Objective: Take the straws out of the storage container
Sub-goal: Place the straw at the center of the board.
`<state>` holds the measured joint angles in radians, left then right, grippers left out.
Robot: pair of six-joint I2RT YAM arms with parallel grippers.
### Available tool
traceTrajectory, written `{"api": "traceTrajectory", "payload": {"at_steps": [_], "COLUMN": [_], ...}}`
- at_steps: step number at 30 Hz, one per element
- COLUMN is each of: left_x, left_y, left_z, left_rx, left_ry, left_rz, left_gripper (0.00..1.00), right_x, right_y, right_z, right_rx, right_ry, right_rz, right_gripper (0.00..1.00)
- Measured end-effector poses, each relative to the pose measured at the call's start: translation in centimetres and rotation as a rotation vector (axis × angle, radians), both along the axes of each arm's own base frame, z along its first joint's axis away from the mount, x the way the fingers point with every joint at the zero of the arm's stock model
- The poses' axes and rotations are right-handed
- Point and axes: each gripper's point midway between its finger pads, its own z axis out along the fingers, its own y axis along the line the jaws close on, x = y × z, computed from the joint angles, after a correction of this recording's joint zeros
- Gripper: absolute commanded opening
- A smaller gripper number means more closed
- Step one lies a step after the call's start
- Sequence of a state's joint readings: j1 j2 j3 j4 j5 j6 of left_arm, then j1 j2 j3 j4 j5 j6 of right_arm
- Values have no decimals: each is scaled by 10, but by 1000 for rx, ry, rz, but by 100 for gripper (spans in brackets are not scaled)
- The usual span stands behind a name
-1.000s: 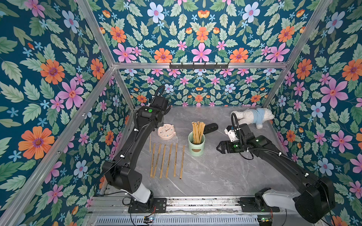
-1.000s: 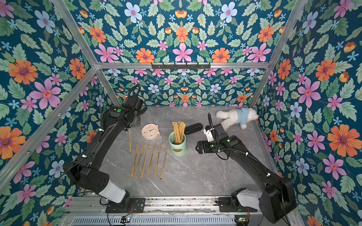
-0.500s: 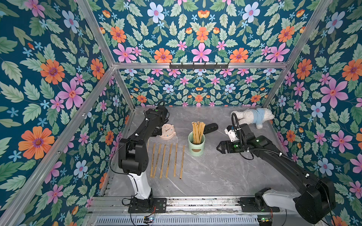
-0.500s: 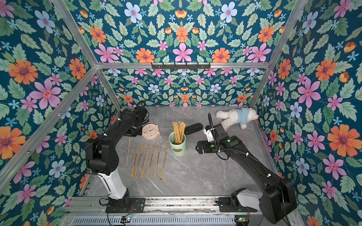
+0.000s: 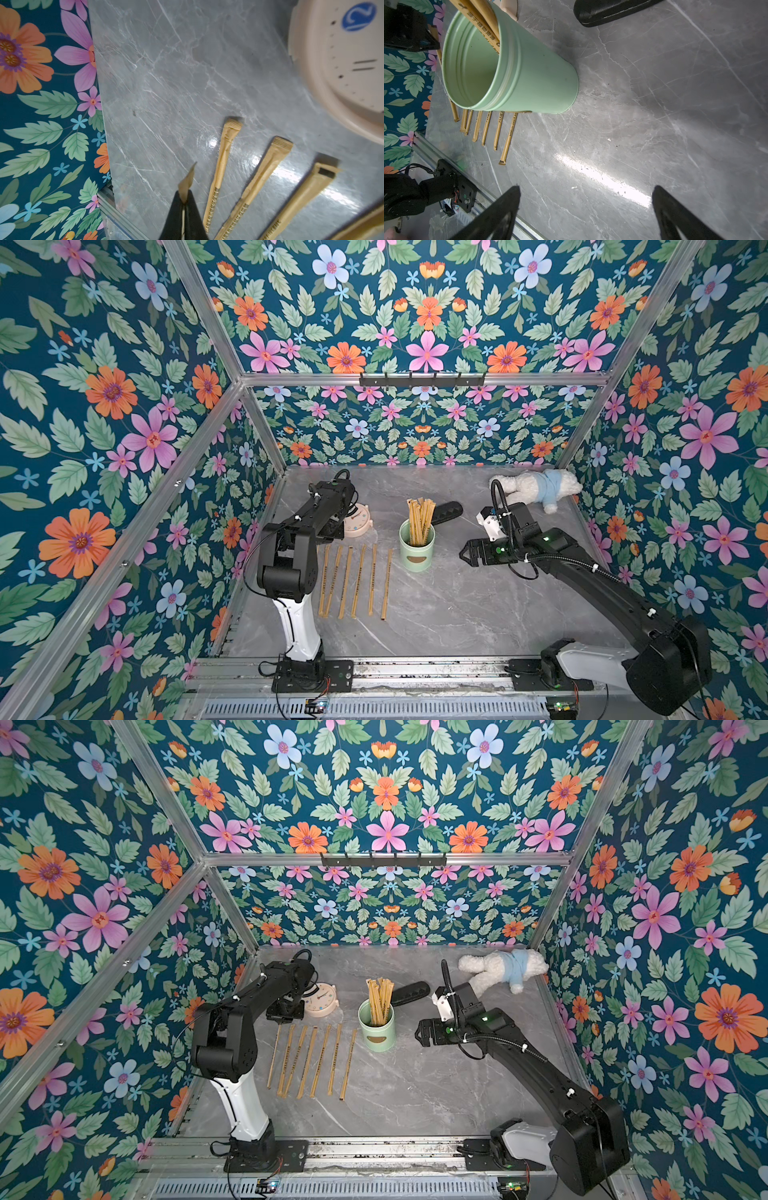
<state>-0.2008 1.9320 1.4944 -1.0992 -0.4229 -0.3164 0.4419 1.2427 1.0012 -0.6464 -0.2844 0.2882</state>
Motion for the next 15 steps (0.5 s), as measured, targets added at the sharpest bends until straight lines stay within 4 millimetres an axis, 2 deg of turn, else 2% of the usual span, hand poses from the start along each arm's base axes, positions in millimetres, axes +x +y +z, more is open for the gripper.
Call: {"api": "traceTrajectory", "payload": {"at_steps": [15], "left_x": [-1], "left_y": [2], "left_z": [-30], "left_rx": [-18], "left_ry": [19], "left_rz": [11], "left_gripper": [8], "right_x": [0], "right_y": [0], "right_z": [-2], "right_rx": [-3], "right_ry": [7], "right_rz": [0], "right_gripper": [99]}}
